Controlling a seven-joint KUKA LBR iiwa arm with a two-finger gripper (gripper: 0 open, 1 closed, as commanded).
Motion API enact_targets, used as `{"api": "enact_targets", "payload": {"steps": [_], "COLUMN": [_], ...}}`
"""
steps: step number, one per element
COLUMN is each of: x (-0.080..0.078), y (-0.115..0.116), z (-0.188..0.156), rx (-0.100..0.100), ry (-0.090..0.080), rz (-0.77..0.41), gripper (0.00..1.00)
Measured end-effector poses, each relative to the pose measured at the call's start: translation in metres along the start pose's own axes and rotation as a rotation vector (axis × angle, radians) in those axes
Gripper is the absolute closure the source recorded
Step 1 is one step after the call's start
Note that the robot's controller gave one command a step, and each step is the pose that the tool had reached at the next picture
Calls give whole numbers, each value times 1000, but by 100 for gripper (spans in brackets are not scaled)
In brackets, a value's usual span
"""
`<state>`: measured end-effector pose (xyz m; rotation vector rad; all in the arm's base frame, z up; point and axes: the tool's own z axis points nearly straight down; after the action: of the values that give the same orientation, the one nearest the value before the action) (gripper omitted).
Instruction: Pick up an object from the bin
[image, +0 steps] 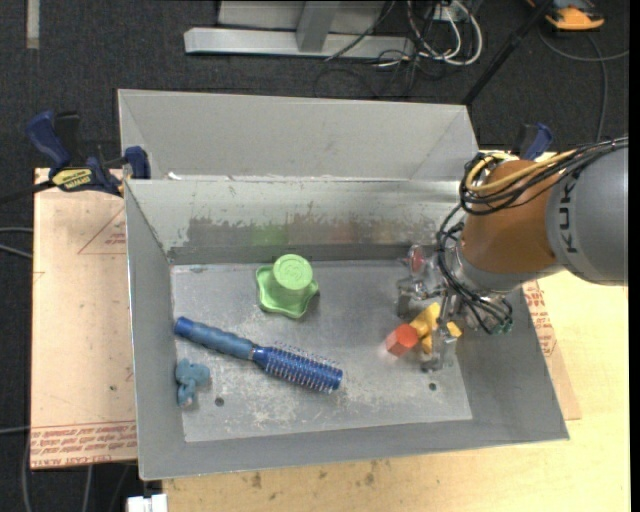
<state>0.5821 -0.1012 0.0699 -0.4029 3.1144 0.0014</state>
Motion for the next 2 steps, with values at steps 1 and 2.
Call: {"api": "enact_targets", "payload": {"steps": [1,2], "x": [0,16], "y": [0,28], "z": [0,-1], "rx": [0,-1], "ry": [0,0], "rz": [0,184], "gripper": [100,100]}}
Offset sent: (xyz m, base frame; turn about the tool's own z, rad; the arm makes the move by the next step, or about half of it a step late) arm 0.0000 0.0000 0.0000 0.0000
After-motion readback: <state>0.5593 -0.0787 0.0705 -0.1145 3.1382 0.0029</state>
